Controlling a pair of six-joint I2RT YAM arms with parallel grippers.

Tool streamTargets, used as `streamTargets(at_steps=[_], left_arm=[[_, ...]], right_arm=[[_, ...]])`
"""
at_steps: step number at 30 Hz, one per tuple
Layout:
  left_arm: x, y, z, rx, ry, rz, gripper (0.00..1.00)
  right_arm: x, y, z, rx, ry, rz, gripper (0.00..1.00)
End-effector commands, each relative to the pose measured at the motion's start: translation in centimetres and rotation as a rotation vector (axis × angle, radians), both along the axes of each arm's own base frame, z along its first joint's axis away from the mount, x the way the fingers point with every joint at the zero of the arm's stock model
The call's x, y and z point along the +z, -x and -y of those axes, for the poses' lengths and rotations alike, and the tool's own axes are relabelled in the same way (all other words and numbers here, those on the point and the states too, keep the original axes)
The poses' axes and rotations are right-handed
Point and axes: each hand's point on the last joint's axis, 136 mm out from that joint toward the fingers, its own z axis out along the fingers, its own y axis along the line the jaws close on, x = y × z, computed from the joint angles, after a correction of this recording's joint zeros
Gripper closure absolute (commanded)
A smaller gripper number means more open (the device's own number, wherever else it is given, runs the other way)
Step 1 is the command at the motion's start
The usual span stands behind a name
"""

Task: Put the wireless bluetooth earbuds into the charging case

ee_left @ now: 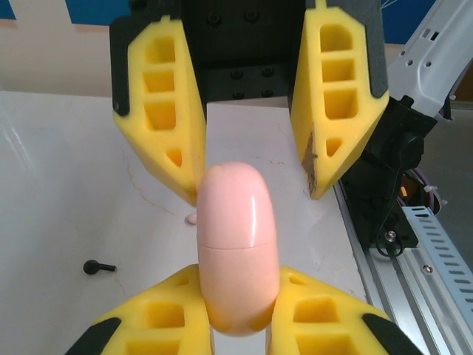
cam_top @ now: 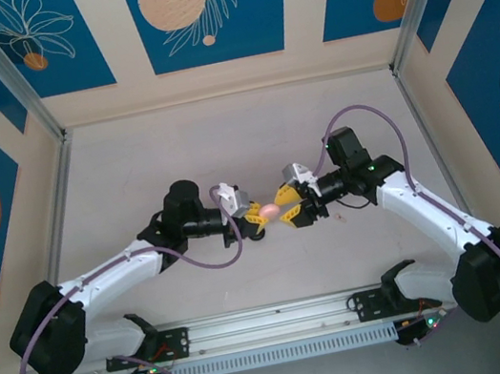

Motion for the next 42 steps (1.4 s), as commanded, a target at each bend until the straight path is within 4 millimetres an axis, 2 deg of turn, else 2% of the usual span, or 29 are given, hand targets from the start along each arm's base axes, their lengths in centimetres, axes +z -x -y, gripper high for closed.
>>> streamTargets(at_steps=[1,8,15,17,18,22,31,36,42], left_arm=[[0.5,0.9,0.4,-0.049,0.038,0.002,0.85],[0.7,1.0,0.4,-0.050,0.046,-0.005,0.86],[0.7,0.9,0.5,-0.048,0.052,-0.013,0.84],[0.6,0.8,0.5,-0.041,0.049,-0.013,0.76],[0.6,0.7,0.5,-0.038,0.047,-0.013,0.68],[0.0,0.7,0.3,-0.027,0.022,-0.009,0.60],[-0.6,0.9,0.0,-0.030,-0.008,-0.014,0.63],[-1.2,1.0,-0.1,-0.033,-0.032,-0.018,0.59],[-1.3,1.1,-0.3,-0.031,-0.042,-0.013,0.61]], right_arm=[[1.3,0.4,-0.5,0.043,-0.045,-0.010,0.54],[1.6,0.3,-0.8,0.062,-0.055,-0.007,0.62],[1.5,0.5,-1.1,0.080,-0.044,-0.005,0.78],[1.4,0.4,-1.2,0.078,-0.031,-0.002,0.82],[1.3,0.4,-1.2,0.076,-0.019,0.001,0.84],[0.5,0.1,-1.4,0.049,0.054,0.036,0.85],[0.0,-0.2,-1.8,0.031,0.108,0.088,0.85],[0.2,-0.2,-1.7,0.026,0.102,0.102,0.85],[0.4,-0.3,-1.3,0.017,0.099,0.101,0.85]])
